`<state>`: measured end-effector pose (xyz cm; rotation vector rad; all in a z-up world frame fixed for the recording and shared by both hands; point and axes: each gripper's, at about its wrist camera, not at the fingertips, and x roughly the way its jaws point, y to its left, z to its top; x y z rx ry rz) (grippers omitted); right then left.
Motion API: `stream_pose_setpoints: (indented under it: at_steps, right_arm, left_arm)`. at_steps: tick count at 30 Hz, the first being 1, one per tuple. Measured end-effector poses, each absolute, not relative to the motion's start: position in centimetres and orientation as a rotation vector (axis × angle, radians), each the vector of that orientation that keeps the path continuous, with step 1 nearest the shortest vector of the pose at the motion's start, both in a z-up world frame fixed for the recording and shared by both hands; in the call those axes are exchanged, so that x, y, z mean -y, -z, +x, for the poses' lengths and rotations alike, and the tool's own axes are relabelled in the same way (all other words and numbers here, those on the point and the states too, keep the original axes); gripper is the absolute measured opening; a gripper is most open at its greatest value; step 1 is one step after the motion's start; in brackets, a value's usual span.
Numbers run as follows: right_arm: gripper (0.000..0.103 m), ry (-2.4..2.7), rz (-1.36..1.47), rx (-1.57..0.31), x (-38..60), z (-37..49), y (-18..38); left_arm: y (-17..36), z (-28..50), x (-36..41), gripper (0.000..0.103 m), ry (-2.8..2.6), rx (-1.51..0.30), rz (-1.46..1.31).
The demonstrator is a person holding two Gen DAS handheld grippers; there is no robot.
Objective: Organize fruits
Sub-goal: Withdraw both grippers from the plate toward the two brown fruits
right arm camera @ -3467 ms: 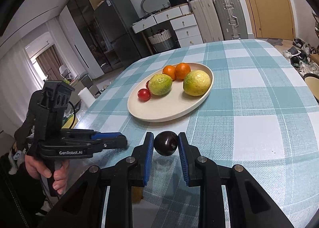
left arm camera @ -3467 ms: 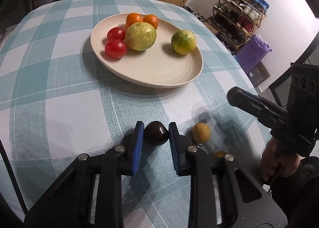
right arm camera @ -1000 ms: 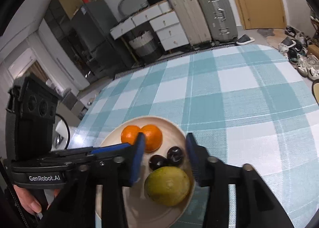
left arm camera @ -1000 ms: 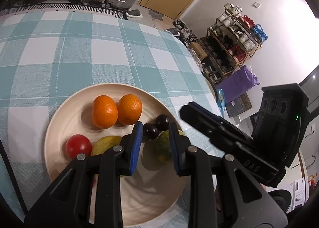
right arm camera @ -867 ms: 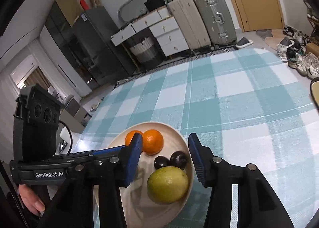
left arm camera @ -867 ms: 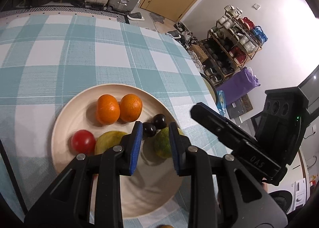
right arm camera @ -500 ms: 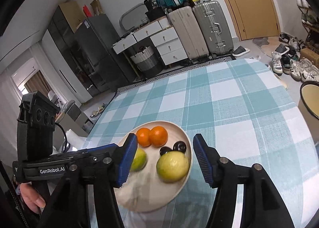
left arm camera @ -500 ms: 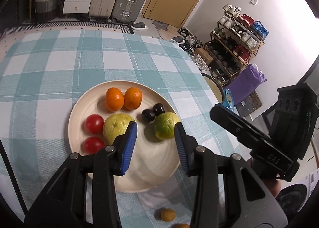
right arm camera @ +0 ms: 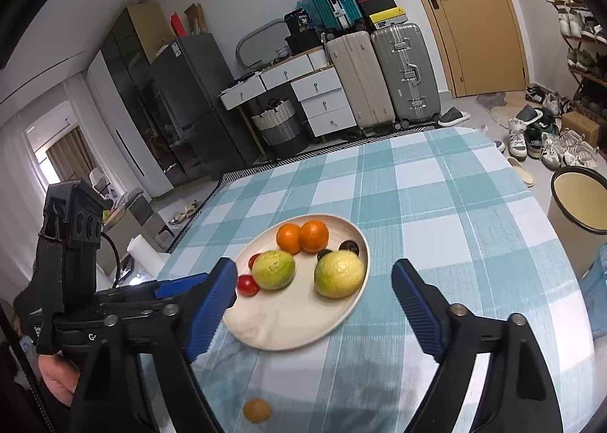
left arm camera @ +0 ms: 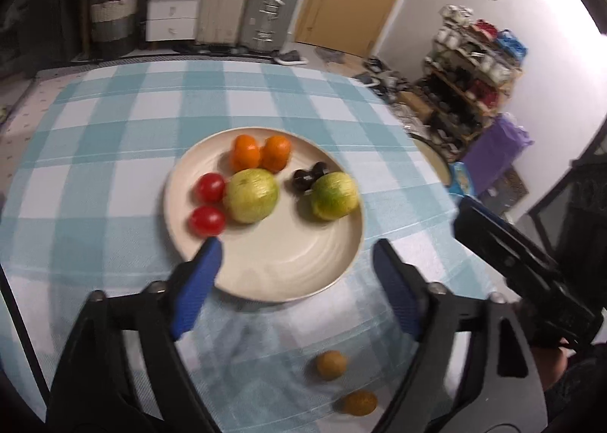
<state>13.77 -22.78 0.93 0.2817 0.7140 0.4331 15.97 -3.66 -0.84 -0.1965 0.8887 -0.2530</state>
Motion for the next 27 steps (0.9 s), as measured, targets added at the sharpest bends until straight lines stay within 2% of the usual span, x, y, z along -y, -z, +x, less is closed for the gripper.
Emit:
stream_pose_setpoints:
  at_steps: [10, 13, 15, 27]
  right_arm:
    - [0.099, -0.450, 0.286, -0.706, 22.6, 10.1, -0.9]
    - [0.101, -0.448, 0.273, -0.694, 22.3, 9.3, -1.0]
    - [0.102, -0.444, 0.264, -0.692, 22.2, 8.8, -1.1]
    - [0.102, -0.445, 0.342, -0.724, 22.9, 7.9, -0.5]
  left_arm:
    - [2.0, 13.5, 2.9, 0.087, 0.146, -0.923, -0.153]
    - [2.0, 12.5, 3.2, 0.093, 0.134, -0.905, -0.119]
    - [2.0, 11.9, 3.3, 0.102, 0.113, -0.893, -0.095]
    - [4.5, 8.7, 4.3, 0.102, 0.156, -0.924, -0.077]
